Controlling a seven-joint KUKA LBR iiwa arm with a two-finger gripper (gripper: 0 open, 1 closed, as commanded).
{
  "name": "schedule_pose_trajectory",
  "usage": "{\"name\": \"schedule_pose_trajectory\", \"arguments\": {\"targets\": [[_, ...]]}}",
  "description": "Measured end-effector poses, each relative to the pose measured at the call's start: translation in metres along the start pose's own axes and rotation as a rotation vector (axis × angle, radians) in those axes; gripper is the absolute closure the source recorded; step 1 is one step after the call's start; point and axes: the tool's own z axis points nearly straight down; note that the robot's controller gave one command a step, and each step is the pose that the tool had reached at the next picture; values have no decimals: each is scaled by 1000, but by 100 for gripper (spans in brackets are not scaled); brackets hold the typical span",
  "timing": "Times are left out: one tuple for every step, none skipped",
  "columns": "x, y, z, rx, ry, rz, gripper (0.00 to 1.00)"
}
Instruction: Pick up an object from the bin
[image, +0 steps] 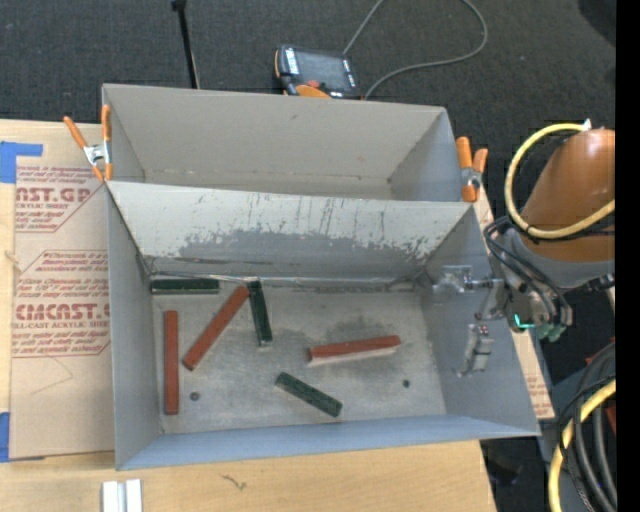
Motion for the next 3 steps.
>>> {"name": "schedule_pose_trajectory", "arguments": {"targets": [[-78, 67, 154, -1, -5, -189, 0], [-77, 66, 120, 2, -11, -316, 0], [-70, 60, 110, 1, -8, -294, 0]]}}
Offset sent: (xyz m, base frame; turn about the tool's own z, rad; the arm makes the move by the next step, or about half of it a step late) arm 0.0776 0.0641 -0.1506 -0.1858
